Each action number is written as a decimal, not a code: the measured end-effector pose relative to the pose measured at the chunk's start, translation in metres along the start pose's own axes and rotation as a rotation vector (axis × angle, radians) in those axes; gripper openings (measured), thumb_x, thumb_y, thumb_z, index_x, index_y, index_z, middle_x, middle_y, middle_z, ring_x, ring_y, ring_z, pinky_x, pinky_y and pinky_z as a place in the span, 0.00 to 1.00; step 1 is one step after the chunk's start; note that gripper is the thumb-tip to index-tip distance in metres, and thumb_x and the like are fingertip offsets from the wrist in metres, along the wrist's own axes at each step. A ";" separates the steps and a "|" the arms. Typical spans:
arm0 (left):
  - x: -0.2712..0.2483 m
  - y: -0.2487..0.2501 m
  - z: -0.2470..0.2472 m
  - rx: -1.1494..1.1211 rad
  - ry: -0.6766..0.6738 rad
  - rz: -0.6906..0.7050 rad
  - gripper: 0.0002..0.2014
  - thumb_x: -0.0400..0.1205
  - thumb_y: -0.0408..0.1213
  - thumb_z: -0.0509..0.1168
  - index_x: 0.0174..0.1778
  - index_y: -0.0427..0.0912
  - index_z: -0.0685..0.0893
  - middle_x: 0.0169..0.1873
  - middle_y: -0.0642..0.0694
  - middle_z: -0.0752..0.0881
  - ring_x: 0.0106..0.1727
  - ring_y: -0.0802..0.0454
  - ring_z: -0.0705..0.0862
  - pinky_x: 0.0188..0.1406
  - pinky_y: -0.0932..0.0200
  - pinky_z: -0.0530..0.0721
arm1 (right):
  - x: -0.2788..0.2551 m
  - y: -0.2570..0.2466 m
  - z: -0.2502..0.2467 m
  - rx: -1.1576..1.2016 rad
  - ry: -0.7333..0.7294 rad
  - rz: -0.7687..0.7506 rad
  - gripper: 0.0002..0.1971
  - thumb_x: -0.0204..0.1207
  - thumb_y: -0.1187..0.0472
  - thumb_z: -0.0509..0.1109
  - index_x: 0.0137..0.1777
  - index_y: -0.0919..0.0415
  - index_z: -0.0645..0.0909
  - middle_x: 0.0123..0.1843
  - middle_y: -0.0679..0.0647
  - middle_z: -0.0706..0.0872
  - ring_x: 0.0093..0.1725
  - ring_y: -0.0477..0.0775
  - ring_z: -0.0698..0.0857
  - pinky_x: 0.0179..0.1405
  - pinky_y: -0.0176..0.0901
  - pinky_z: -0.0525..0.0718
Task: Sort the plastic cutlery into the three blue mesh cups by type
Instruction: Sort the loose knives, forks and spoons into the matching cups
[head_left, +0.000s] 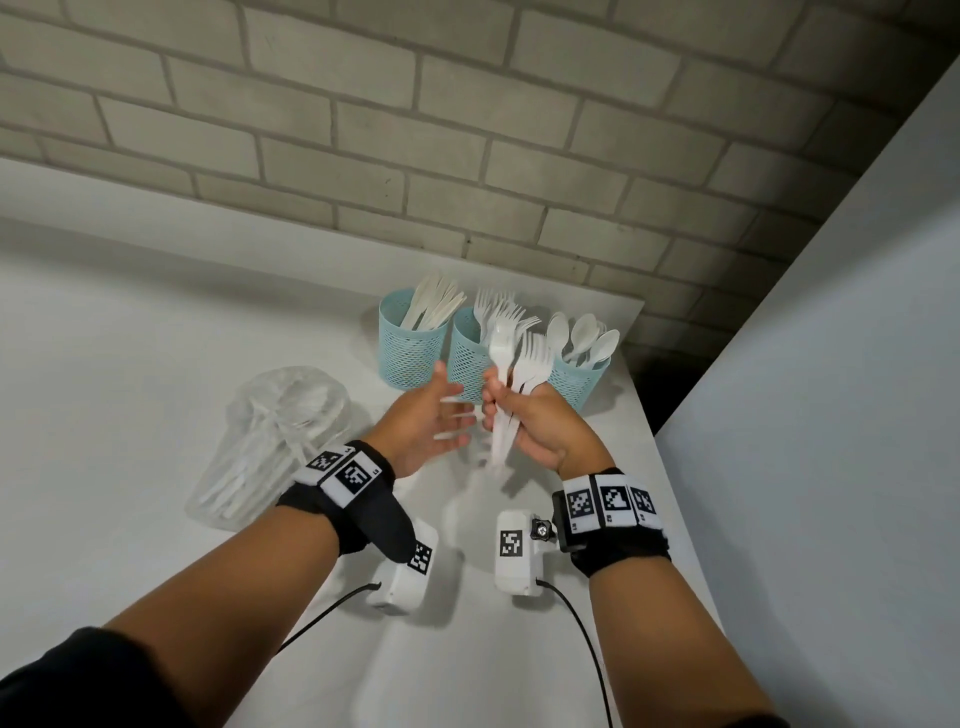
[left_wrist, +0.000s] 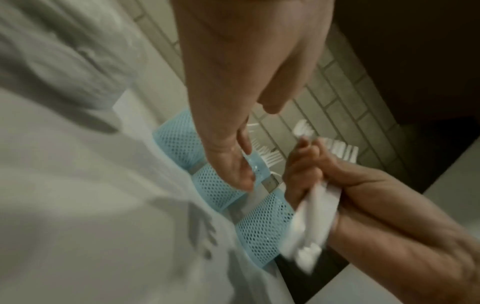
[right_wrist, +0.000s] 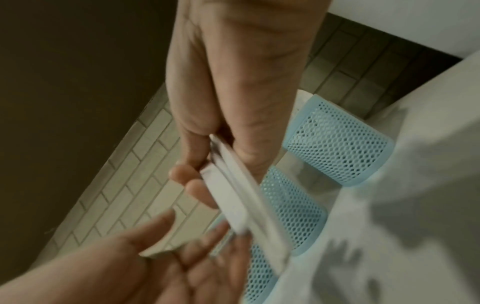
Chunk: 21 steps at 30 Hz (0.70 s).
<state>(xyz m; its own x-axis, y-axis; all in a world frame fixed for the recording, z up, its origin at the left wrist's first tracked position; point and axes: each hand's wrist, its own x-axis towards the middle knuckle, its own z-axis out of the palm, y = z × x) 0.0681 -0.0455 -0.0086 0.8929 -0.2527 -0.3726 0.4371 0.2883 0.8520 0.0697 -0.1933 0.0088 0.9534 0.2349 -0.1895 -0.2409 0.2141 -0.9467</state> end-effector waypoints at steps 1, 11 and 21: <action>0.000 -0.002 0.000 -0.058 -0.045 -0.101 0.29 0.84 0.59 0.47 0.65 0.37 0.74 0.59 0.35 0.82 0.57 0.41 0.83 0.47 0.49 0.86 | 0.001 -0.001 0.002 0.056 0.016 -0.046 0.07 0.82 0.69 0.60 0.47 0.62 0.79 0.35 0.54 0.80 0.30 0.44 0.83 0.35 0.36 0.85; 0.000 -0.012 0.005 -0.342 -0.142 -0.281 0.21 0.88 0.47 0.49 0.53 0.34 0.79 0.44 0.36 0.85 0.33 0.45 0.90 0.33 0.58 0.90 | 0.004 0.005 0.024 0.027 0.012 -0.284 0.08 0.77 0.74 0.64 0.46 0.62 0.80 0.36 0.50 0.87 0.40 0.47 0.87 0.52 0.38 0.85; 0.005 -0.015 0.000 -0.240 0.037 -0.275 0.13 0.86 0.47 0.57 0.48 0.41 0.79 0.29 0.43 0.80 0.15 0.60 0.73 0.11 0.74 0.70 | 0.003 -0.011 0.024 -0.060 0.053 -0.204 0.06 0.78 0.67 0.66 0.53 0.58 0.79 0.37 0.51 0.90 0.41 0.47 0.89 0.47 0.40 0.86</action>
<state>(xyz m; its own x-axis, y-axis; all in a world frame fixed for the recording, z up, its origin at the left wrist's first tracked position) 0.0662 -0.0509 -0.0237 0.7398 -0.3188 -0.5924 0.6704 0.4236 0.6092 0.0707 -0.1724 0.0245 0.9899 0.1414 -0.0041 -0.0319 0.1950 -0.9803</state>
